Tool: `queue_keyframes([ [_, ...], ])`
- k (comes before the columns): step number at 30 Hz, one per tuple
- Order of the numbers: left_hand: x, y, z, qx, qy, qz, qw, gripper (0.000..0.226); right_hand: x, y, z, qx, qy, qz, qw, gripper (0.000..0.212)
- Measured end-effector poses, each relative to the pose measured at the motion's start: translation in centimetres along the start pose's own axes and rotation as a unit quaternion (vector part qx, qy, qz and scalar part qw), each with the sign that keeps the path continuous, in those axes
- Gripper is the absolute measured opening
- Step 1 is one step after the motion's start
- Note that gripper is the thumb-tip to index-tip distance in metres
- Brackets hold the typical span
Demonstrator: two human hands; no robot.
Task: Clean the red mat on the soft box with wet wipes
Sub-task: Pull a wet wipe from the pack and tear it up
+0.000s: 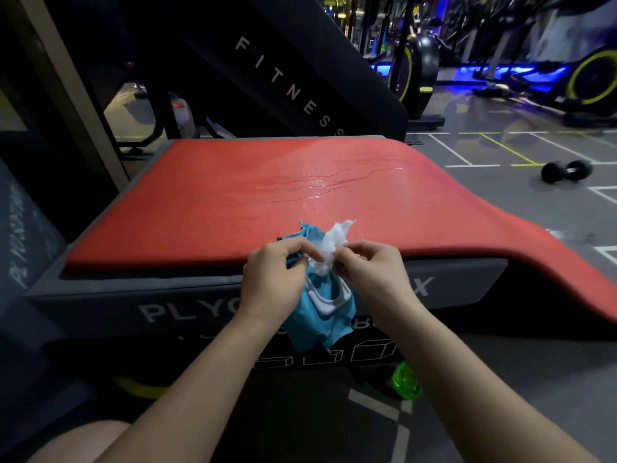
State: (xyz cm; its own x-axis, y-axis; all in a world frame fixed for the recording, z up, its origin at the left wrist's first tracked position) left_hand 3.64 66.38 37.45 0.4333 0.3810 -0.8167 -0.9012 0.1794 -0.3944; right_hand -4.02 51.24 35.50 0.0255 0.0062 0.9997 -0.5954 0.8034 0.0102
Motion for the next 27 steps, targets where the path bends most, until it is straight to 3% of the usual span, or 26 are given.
queue_keyframes([
  [6,0.6,-1.1,1.1,-0.045,0.024,0.031,0.998,0.029,0.7,0.9,-1.1,0.077,-0.157,-0.039,0.984,0.011],
  [13,0.5,-1.1,1.6,-0.029,0.052,0.064,0.996,0.025,1.5,1.2,-1.3,0.134,-0.131,-0.024,0.982,0.01],
  [18,0.2,-0.7,1.0,0.015,0.053,0.082,0.995,0.034,0.8,1.2,-1.1,0.119,-0.12,-0.058,0.984,0.018],
  [22,0.1,-0.7,1.0,0.011,0.07,0.072,0.995,0.027,0.0,0.7,-0.8,0.091,-0.159,-0.113,0.976,0.019],
  [27,0.5,-0.7,0.9,-0.006,0.086,0.08,0.993,0.021,0.3,0.8,-0.9,0.107,-0.173,-0.121,0.972,0.021],
])
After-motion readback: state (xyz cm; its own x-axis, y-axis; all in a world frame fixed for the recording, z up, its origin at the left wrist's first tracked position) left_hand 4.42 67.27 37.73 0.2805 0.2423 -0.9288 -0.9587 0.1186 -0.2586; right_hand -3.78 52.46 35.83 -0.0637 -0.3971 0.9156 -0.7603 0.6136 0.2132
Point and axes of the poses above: each hand's wrist, its own y-axis away from the middle knuckle, its own z-axis out of the back of the hand, x = y × z, the point moved 7 cm from there along -y, towards the middle knuckle, and after that the axes turned 14 degrees about -x, right-handed, at the moved point
